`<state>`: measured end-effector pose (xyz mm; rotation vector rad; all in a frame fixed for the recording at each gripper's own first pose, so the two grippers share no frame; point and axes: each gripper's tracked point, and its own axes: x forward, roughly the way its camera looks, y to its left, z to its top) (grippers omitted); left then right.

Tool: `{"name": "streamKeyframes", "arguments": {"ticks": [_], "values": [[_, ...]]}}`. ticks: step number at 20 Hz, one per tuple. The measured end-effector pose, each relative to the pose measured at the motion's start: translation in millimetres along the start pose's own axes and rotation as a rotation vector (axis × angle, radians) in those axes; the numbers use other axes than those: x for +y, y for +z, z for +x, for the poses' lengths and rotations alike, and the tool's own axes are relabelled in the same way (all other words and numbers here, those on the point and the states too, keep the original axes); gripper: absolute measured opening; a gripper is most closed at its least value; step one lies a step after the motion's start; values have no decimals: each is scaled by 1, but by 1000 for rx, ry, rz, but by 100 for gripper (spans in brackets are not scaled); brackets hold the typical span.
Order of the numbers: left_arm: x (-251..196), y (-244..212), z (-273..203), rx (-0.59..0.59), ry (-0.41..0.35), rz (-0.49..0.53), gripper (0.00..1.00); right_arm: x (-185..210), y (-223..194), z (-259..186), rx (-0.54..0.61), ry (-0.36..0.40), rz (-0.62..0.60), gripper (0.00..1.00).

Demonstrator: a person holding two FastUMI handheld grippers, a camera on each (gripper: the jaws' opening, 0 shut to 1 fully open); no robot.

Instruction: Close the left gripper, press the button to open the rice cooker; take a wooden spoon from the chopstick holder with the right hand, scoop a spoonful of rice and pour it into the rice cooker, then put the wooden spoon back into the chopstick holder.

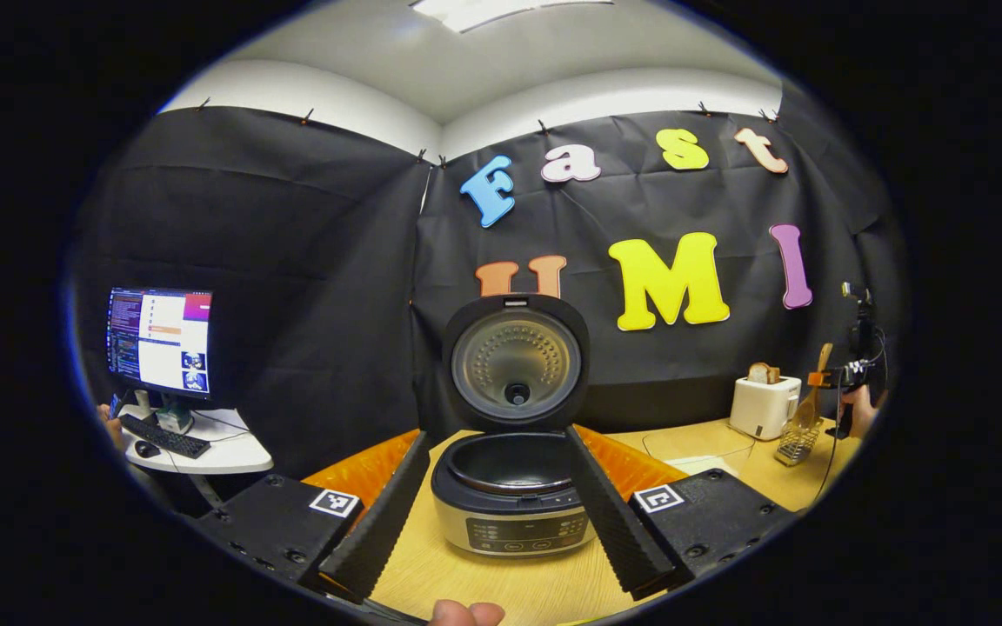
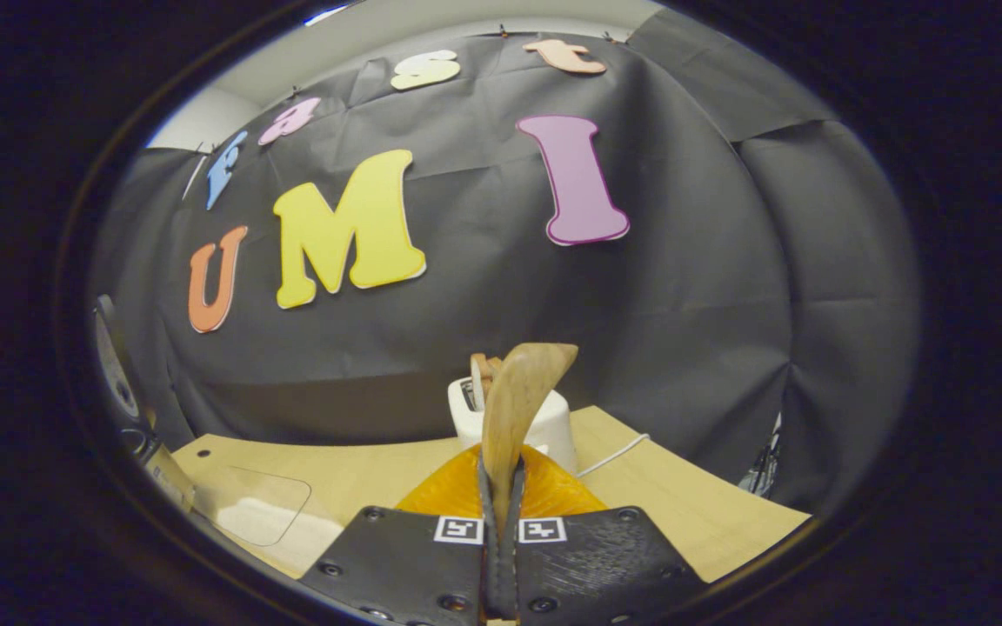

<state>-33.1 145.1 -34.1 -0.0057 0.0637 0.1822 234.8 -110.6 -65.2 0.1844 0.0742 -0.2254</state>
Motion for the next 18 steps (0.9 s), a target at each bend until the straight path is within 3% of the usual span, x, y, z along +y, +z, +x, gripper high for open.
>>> {"name": "streamKeyframes", "arguments": {"ticks": [6,7,11,13,16,17,18], "values": [[-13,57,29,-48,-61,-15,99,-7,-18,4,35,4,54,4],[-17,69,36,-56,-77,-19,94,-8,-18,4,35,3,57,4],[-14,115,74,-83,-63,76,98,-14,-16,-3,19,-5,63,15],[-30,128,90,-84,-100,69,98,-14,-4,-9,-9,1,62,27],[-30,153,119,-84,-99,104,98,-27,17,-26,-63,-26,35,86],[-31,157,130,-69,-99,108,98,-30,30,-35,-86,-31,29,82],[-28,160,141,-59,-90,110,99,-33,38,-44,-119,-38,22,96]]}}
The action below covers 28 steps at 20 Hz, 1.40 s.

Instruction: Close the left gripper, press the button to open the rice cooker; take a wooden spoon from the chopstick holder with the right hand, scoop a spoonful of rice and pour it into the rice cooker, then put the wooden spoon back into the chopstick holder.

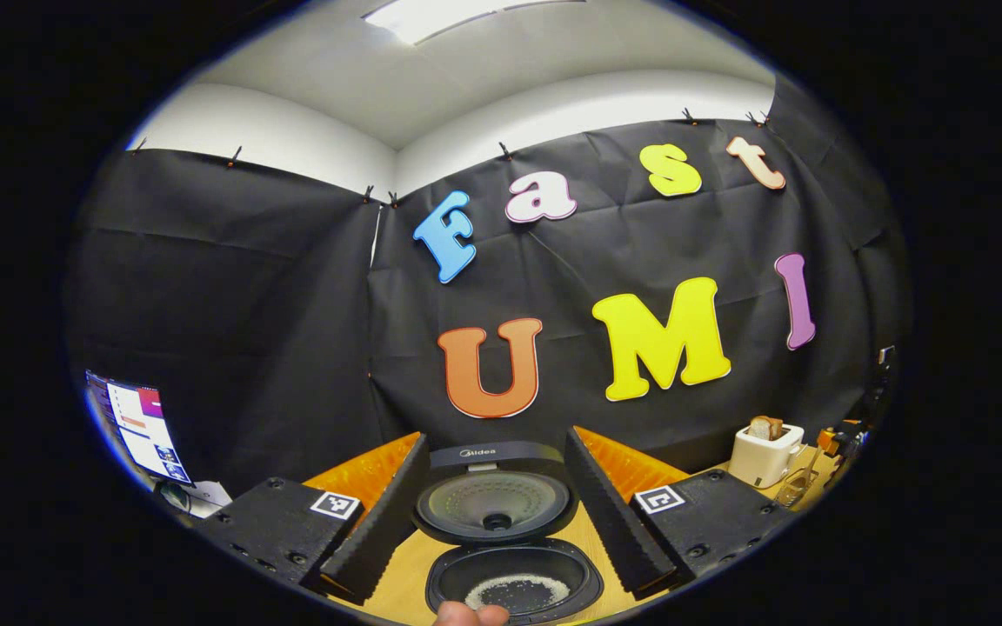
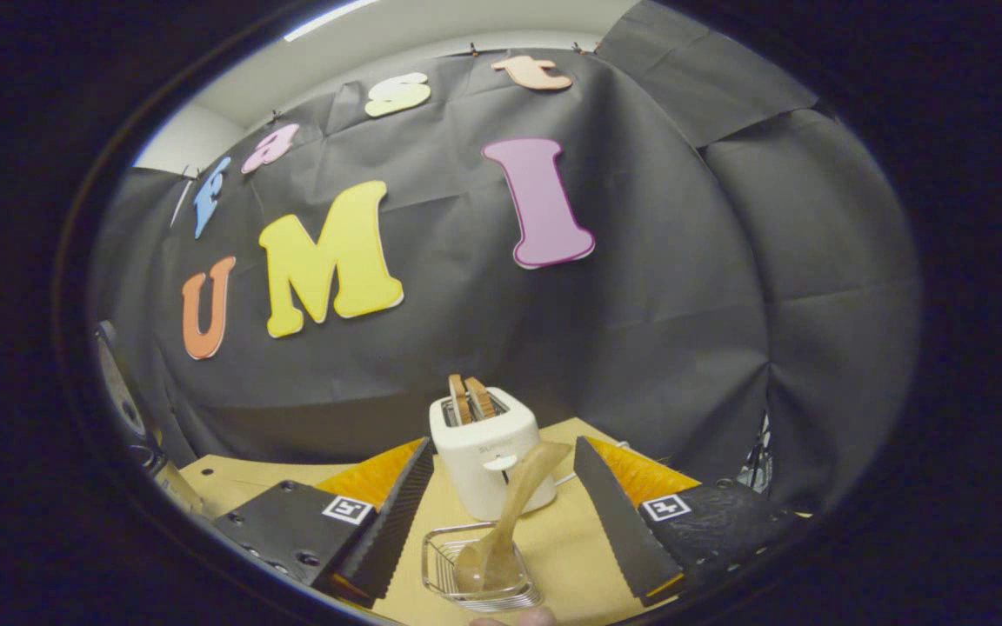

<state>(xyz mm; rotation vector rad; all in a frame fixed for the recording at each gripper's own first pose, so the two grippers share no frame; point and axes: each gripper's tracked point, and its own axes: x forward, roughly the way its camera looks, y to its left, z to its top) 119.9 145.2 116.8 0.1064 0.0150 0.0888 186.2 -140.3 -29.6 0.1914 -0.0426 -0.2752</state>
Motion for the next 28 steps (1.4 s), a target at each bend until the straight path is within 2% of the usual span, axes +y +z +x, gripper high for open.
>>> {"name": "streamKeyframes", "arguments": {"ticks": [2,3,7,11,13,14,17,18,19,20,22,23,28], "values": [[8,4,22,34,13,-21,95,-6,24,-15,-70,-4,-18,95],[13,5,34,51,25,-20,98,-7,35,-23,-102,3,-35,95],[19,-8,73,209,14,12,99,-7,73,-64,-218,43,-101,95],[28,-18,104,326,46,-9,99,-17,70,-117,-273,81,-121,91],[34,-29,114,389,71,13,99,-22,57,-140,-252,100,-110,100],[39,-35,118,421,91,19,99,-24,47,-154,-224,122,-71,95],[33,-42,132,486,92,-54,99,-31,28,-184,-174,159,32,95],[35,-48,132,507,96,-75,99,-37,21,-190,-164,151,34,95],[35,-53,134,527,101,-93,99,-43,16,-194,-155,137,31,90],[35,-61,139,545,101,-105,99,-49,12,-199,-145,123,26,95],[32,-71,139,577,97,-133,99,-55,7,-206,-133,106,25,95],[30,-77,137,601,92,-149,99,-56,7,-207,-130,101,28,90],[21,-83,121,614,80,-149,99,-42,-4,-211,-99,128,14,95]]}}
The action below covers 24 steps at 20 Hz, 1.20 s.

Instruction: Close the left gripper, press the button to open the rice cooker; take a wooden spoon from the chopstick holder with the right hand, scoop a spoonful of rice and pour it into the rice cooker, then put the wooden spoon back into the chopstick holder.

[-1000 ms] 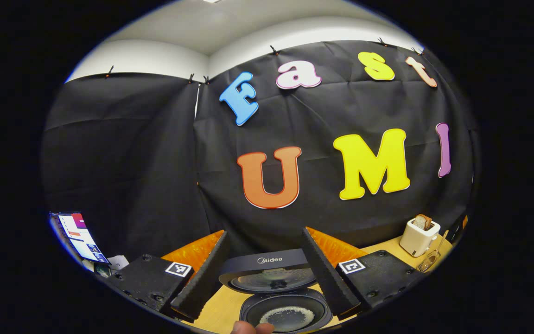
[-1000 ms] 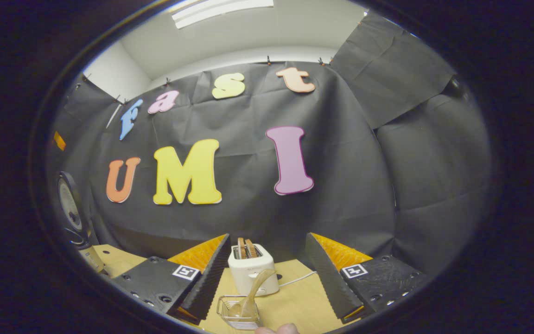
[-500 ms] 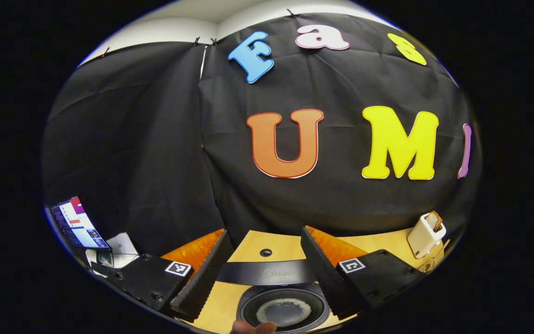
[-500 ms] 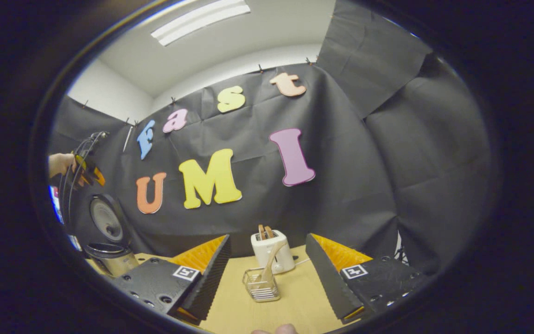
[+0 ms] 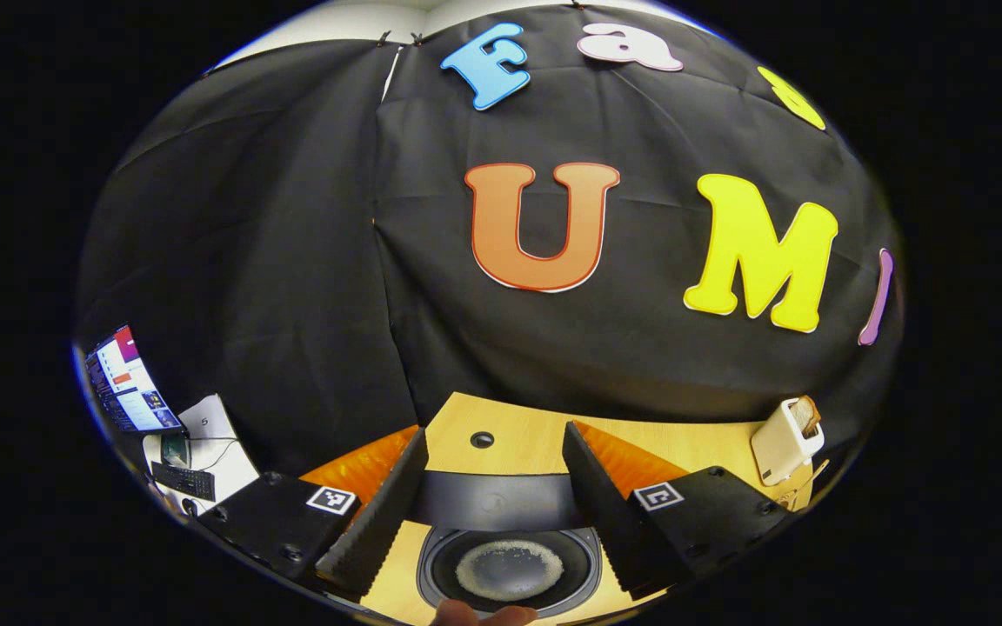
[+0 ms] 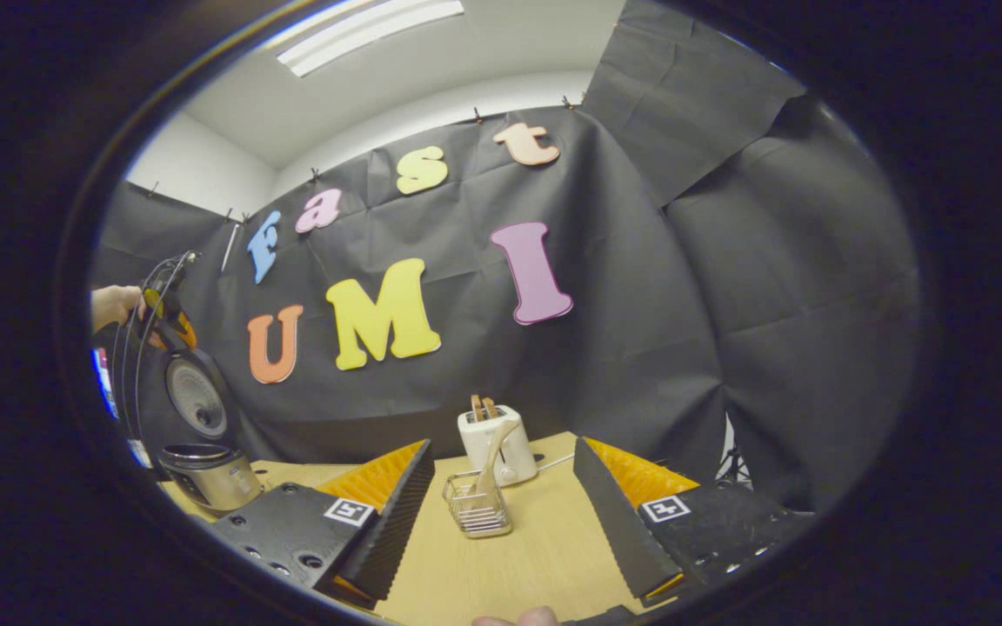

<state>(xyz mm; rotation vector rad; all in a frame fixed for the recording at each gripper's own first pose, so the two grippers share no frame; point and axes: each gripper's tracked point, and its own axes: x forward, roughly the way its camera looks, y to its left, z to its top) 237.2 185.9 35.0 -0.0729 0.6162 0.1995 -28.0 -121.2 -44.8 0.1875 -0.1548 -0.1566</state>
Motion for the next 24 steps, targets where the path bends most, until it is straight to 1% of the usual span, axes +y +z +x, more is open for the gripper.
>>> {"name": "streamKeyframes", "arguments": {"ticks": [1,2,5,6,7,10,11,12,13,14,15,16,17,18,20,21,23,24], "values": [[-1,-6,-6,-6,2,-3,100,7,-1,-1,1,12,-14,95],[0,-11,-12,-22,0,9,99,15,-3,-3,5,31,-26,91],[-1,-39,-36,-34,-18,11,99,41,-9,-5,12,84,-62,90],[-1,-52,-46,-40,-25,3,99,50,-11,-6,20,104,-61,95],[-1,-64,-53,-61,-31,7,99,59,-12,-8,21,122,-59,95],[-1,-114,-72,-63,-41,20,98,76,-12,-12,7,145,-54,95],[-1,-129,-77,-65,-43,20,98,83,-15,-14,9,156,-56,91],[-2,-143,-80,-68,-47,26,98,89,-18,-15,13,166,-59,95],[-2,-157,-81,-74,-50,23,98,95,-20,-17,19,175,-63,91],[-3,-167,-82,-82,-53,16,98,99,-22,-19,22,182,-67,95],[-4,-179,-81,-83,-56,4,98,102,-23,-20,23,185,-72,95],[-4,-188,-80,-88,-61,-5,98,104,-24,-21,25,185,-82,91],[-5,-197,-80,-88,-68,-6,98,106,-26,-22,24,184,-93,95],[-6,-205,-78,-88,-72,-2,98,107,-27,-23,24,183,-103,91],[-5,-217,-75,-93,-74,15,98,112,-28,-24,27,187,-113,91],[-6,-221,-73,-97,-74,27,98,112,-28,-24,27,185,-117,95],[-8,-237,-68,-81,-77,48,98,114,-28,-25,23,181,-124,95],[-10,-234,-73,-133,-88,81,98,116,-30,-25,30,183,-129,91]]}}
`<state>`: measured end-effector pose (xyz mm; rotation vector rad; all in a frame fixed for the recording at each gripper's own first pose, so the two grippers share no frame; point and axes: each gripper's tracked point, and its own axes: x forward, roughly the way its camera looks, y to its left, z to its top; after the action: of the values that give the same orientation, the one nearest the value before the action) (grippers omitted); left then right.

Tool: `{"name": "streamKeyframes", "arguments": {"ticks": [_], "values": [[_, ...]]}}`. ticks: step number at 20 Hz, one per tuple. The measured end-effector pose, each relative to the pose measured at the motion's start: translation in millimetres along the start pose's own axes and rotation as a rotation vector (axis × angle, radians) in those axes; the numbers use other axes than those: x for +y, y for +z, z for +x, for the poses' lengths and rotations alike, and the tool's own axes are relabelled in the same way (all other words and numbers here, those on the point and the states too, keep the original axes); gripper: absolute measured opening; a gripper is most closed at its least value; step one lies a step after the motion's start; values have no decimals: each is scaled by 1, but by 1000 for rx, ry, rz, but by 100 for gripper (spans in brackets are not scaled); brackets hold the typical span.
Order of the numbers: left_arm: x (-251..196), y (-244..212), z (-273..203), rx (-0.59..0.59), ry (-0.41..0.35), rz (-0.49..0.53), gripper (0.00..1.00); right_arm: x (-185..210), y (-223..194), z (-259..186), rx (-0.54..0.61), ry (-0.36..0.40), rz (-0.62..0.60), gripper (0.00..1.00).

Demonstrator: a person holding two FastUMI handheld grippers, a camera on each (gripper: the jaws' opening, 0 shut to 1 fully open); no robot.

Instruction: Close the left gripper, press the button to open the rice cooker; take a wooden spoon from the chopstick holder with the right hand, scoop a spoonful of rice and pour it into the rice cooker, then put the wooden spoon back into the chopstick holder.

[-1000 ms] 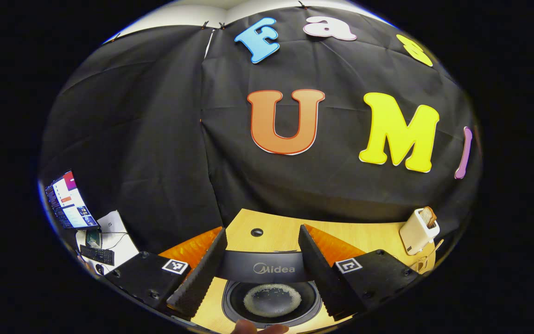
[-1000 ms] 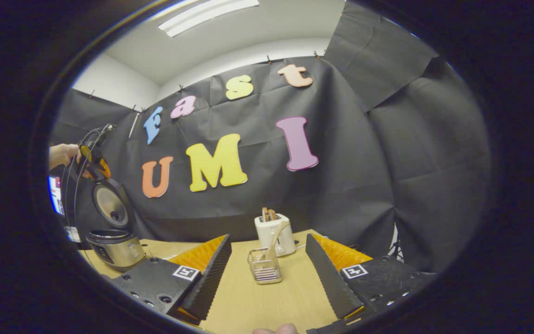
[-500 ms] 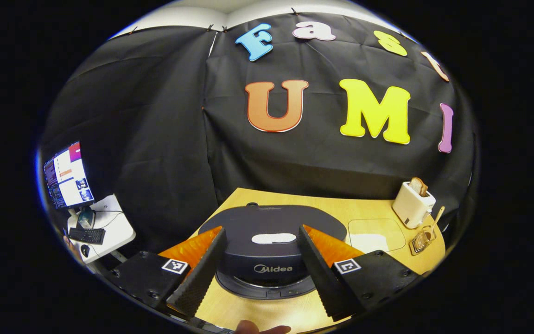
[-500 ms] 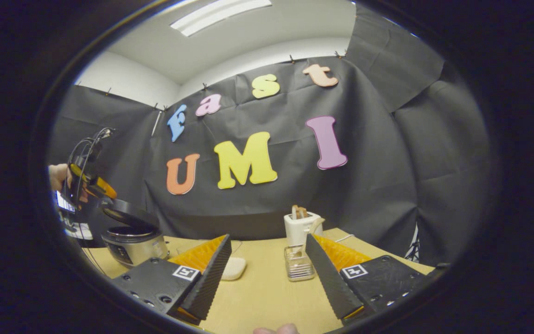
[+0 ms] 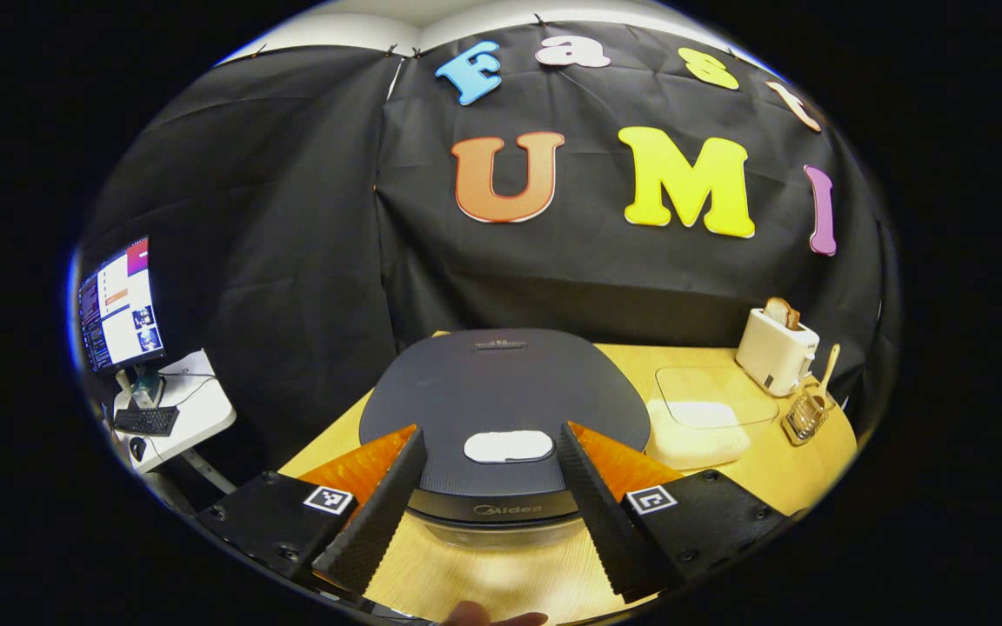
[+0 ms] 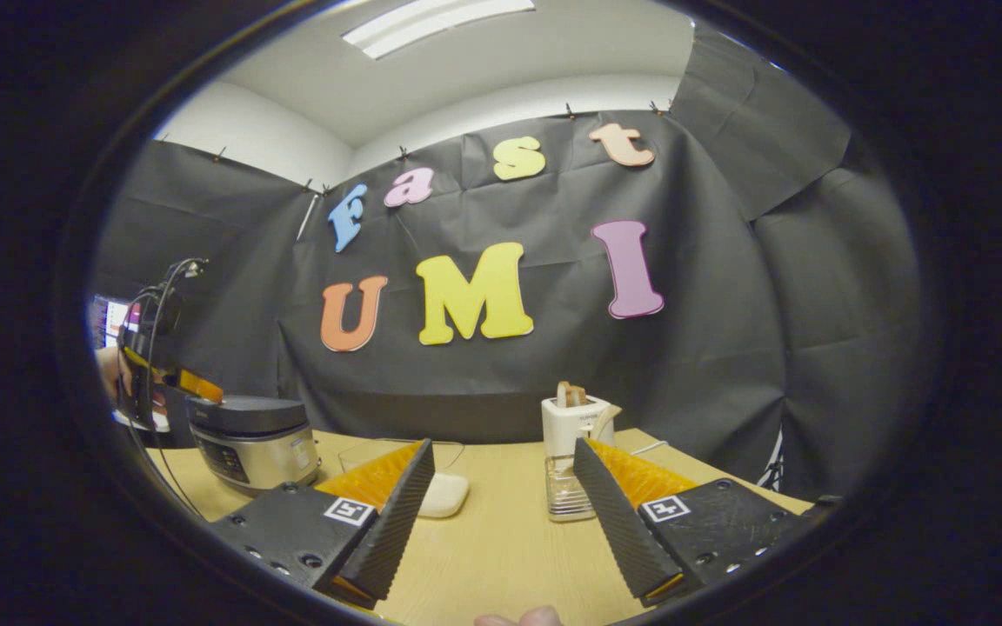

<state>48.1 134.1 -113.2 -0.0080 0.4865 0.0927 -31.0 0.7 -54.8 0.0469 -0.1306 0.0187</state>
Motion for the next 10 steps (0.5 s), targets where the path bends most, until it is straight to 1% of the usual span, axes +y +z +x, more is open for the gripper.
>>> {"name": "streamKeyframes", "arguments": {"ticks": [1,2,4,5,8,10], "values": [[-1,-2,7,-26,0,11,100,2,-4,1,12,4,-10,95],[0,-6,8,-52,-2,26,100,3,-6,0,20,3,-24,95],[1,-7,11,-112,-4,40,96,1,-4,-1,25,-6,-40,95],[2,-8,10,-115,-3,28,95,4,-4,-3,26,-5,-42,90],[1,-7,7,-139,0,9,95,8,-3,-7,28,-3,-41,90],[3,-5,7,-160,5,-25,94,11,-4,-10,30,-1,-43,90]]}}
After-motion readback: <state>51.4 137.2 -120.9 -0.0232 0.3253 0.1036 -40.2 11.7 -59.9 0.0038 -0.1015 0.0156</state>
